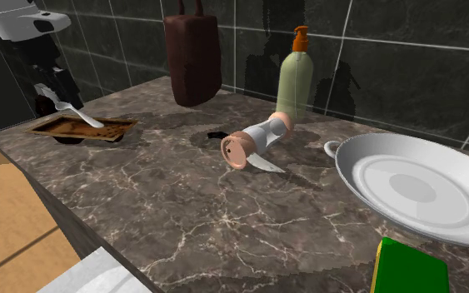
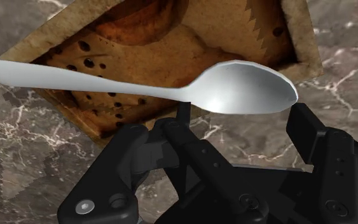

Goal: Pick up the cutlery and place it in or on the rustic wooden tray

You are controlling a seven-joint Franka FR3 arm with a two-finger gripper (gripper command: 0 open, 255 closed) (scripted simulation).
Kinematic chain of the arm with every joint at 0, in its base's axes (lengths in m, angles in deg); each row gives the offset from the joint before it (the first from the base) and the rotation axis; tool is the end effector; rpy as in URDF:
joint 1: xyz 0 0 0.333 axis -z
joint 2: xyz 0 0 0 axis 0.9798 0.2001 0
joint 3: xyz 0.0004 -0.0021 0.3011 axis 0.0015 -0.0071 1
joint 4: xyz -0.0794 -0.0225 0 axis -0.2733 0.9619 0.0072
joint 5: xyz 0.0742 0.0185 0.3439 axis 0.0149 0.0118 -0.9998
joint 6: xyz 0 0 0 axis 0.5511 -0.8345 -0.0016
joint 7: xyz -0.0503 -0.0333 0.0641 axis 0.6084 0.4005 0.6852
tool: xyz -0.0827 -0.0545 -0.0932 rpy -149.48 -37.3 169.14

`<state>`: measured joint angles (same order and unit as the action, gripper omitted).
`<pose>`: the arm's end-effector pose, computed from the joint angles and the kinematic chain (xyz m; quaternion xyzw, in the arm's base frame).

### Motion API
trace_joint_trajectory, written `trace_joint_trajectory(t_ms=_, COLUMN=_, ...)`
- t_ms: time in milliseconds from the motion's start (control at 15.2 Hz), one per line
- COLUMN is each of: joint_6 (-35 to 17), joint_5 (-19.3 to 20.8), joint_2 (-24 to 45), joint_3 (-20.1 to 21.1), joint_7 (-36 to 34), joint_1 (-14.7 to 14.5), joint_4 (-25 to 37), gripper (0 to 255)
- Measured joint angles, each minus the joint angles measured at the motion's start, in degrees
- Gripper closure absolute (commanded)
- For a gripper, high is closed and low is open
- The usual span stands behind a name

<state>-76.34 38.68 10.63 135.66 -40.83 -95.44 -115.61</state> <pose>0.2417 0.4852 0.3643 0.9963 0.0304 0.0783 0.0158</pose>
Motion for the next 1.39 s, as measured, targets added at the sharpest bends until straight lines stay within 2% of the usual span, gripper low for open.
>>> trace_joint_trajectory(t_ms=264, joint_6=-0.08, joint_5=0.07, joint_2=0.05, joint_3=-0.03, joint_7=-0.03, joint_1=0.0, joint_4=-0.04, gripper=255)
trace_joint_trajectory(t_ms=330, joint_6=-0.08, joint_5=0.07, joint_2=0.05, joint_3=-0.03, joint_7=-0.03, joint_1=0.0, joint_4=-0.04, gripper=0)
trace_joint_trajectory(t_ms=726, joint_6=-0.08, joint_5=0.07, joint_2=0.05, joint_3=-0.03, joint_7=-0.03, joint_1=0.0, joint_4=-0.03, gripper=0)
trace_joint_trajectory(t_ms=1056, joint_6=4.88, joint_5=-4.45, joint_2=-4.0, joint_3=1.45, joint_7=2.91, joint_1=0.91, joint_4=2.85, gripper=0)
trace_joint_trajectory(t_ms=1386, joint_6=5.51, joint_5=-5.08, joint_2=-4.55, joint_3=1.57, joint_7=3.36, joint_1=1.05, joint_4=3.16, gripper=0)
